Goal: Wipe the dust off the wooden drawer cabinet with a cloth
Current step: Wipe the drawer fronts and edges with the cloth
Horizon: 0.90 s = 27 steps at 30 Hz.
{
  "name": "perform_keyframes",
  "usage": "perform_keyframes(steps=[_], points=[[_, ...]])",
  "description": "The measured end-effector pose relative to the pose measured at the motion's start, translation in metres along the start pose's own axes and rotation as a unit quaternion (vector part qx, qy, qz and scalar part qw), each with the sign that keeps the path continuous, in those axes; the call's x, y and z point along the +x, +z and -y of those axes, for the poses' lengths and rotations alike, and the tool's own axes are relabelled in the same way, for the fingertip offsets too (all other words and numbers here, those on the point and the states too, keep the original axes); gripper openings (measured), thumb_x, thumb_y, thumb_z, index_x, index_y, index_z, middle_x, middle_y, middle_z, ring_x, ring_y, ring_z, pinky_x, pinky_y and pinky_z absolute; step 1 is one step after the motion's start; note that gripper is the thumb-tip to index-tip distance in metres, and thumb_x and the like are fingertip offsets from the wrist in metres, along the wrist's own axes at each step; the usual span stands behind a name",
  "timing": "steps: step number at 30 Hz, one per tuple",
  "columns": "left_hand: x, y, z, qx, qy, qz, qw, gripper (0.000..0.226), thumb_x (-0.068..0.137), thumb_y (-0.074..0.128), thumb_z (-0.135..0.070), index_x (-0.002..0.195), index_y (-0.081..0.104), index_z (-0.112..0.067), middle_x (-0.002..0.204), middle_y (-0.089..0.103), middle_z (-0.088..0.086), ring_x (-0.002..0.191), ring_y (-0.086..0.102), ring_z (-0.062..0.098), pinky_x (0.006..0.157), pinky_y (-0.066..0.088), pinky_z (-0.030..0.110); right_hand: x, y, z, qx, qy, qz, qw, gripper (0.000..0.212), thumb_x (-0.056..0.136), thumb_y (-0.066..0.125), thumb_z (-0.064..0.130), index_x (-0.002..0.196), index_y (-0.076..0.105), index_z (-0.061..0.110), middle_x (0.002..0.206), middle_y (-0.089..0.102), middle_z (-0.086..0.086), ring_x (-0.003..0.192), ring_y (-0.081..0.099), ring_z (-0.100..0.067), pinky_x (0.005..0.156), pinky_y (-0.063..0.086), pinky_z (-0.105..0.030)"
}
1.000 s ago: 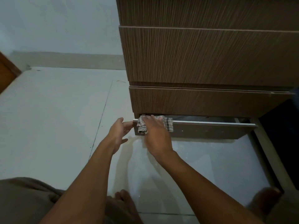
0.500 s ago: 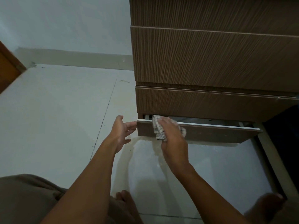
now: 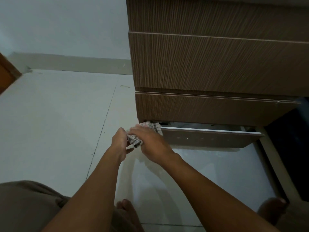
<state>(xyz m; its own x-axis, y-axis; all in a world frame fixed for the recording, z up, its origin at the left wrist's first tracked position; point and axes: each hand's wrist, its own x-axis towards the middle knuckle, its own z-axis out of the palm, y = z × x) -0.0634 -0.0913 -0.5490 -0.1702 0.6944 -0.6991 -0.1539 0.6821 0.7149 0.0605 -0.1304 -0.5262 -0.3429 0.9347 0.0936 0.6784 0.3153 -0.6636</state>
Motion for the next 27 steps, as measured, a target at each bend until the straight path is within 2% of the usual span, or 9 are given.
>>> perform_keyframes(steps=[3, 6, 9, 13, 15, 18, 20, 24, 27], points=[[0.001, 0.005, 0.001, 0.000, 0.006, -0.026, 1.000, 0.024, 0.090, 0.043, -0.020, 0.089, 0.067, -0.014, 0.091, 0.069, 0.011, 0.093, 0.063, 0.028, 0.096, 0.049, 0.046, -0.029, -0.006, -0.012, 0.051, 0.004, -0.013, 0.999, 0.058, 0.085, 0.058, -0.010, 0.134, 0.055, 0.021, 0.140, 0.053, 0.002, 0.130, 0.043, -0.007, 0.107, 0.021, -0.005], [-0.002, 0.016, 0.002, 0.021, 0.035, -0.046, 0.998, 0.021, 0.092, 0.055, -0.029, 0.103, 0.065, -0.014, 0.100, 0.068, 0.004, 0.099, 0.063, 0.024, 0.090, 0.049, 0.040, -0.067, -0.007, -0.036, 0.127, 0.069, -0.068, 0.987, 0.059, 0.086, 0.056, -0.006, 0.136, 0.052, 0.026, 0.138, 0.054, 0.007, 0.124, 0.047, -0.001, 0.105, 0.037, -0.015], [-0.005, 0.028, 0.007, 0.063, 0.082, -0.065, 0.993, 0.023, 0.091, 0.059, -0.039, 0.091, 0.064, -0.017, 0.100, 0.064, 0.004, 0.096, 0.061, 0.025, 0.087, 0.050, 0.041, -0.102, -0.009, -0.055, 0.192, 0.136, -0.154, 0.960, 0.055, 0.083, 0.048, 0.000, 0.132, 0.055, 0.026, 0.131, 0.058, 0.007, 0.120, 0.053, -0.003, 0.102, 0.043, -0.022], [-0.013, 0.040, 0.018, 0.069, 0.108, -0.095, 0.987, 0.042, 0.092, 0.060, -0.040, 0.121, 0.064, -0.010, 0.110, 0.062, 0.005, 0.107, 0.059, 0.027, 0.099, 0.049, 0.045, -0.134, -0.013, -0.070, 0.268, 0.236, -0.257, 0.898, 0.043, 0.095, 0.042, 0.002, 0.122, 0.056, 0.031, 0.116, 0.063, 0.013, 0.107, 0.060, 0.002, 0.091, 0.048, -0.016], [-0.015, 0.045, 0.019, 0.035, 0.102, -0.110, 0.988, 0.044, 0.092, 0.062, -0.038, 0.123, 0.064, -0.007, 0.114, 0.063, 0.007, 0.107, 0.059, 0.027, 0.100, 0.049, 0.044, -0.144, -0.015, -0.078, 0.297, 0.288, -0.306, 0.857, 0.040, 0.099, 0.042, 0.001, 0.121, 0.054, 0.033, 0.112, 0.061, 0.017, 0.104, 0.060, 0.000, 0.086, 0.049, -0.014], [-0.017, 0.048, 0.019, -0.003, 0.089, -0.113, 0.990, 0.046, 0.090, 0.065, -0.040, 0.123, 0.065, -0.007, 0.118, 0.065, 0.011, 0.110, 0.060, 0.029, 0.101, 0.049, 0.042, -0.153, -0.017, -0.094, 0.309, 0.345, -0.377, 0.802, 0.035, 0.099, 0.045, 0.007, 0.127, 0.052, 0.027, 0.114, 0.061, 0.011, 0.106, 0.058, -0.005, 0.092, 0.048, -0.025], [-0.018, 0.049, 0.018, -0.011, 0.081, -0.111, 0.990, 0.046, 0.089, 0.065, -0.042, 0.121, 0.066, -0.010, 0.117, 0.066, 0.010, 0.109, 0.061, 0.029, 0.101, 0.048, 0.041, -0.158, -0.020, -0.104, 0.304, 0.367, -0.404, 0.781, 0.036, 0.099, 0.045, 0.007, 0.132, 0.051, 0.021, 0.121, 0.061, 0.002, 0.110, 0.059, -0.012, 0.097, 0.048, -0.031], [-0.014, 0.051, 0.015, -0.037, 0.080, -0.092, 0.992, 0.044, 0.088, 0.066, -0.041, 0.118, 0.067, -0.010, 0.116, 0.068, 0.008, 0.107, 0.063, 0.026, 0.101, 0.049, 0.041, -0.163, -0.031, -0.117, 0.294, 0.390, -0.437, 0.756, 0.032, 0.099, 0.044, 0.006, 0.127, 0.055, 0.016, 0.116, 0.063, -0.004, 0.105, 0.060, -0.017, 0.085, 0.048, -0.024], [-0.010, 0.054, 0.013, -0.040, 0.085, -0.068, 0.993, 0.041, 0.091, 0.062, -0.035, 0.123, 0.065, -0.011, 0.119, 0.068, 0.008, 0.107, 0.064, 0.023, 0.100, 0.049, 0.041, -0.162, -0.041, -0.125, 0.283, 0.400, -0.463, 0.738, 0.024, 0.099, 0.047, 0.010, 0.120, 0.058, 0.013, 0.110, 0.064, -0.005, 0.100, 0.061, -0.018, 0.083, 0.048, -0.026]])
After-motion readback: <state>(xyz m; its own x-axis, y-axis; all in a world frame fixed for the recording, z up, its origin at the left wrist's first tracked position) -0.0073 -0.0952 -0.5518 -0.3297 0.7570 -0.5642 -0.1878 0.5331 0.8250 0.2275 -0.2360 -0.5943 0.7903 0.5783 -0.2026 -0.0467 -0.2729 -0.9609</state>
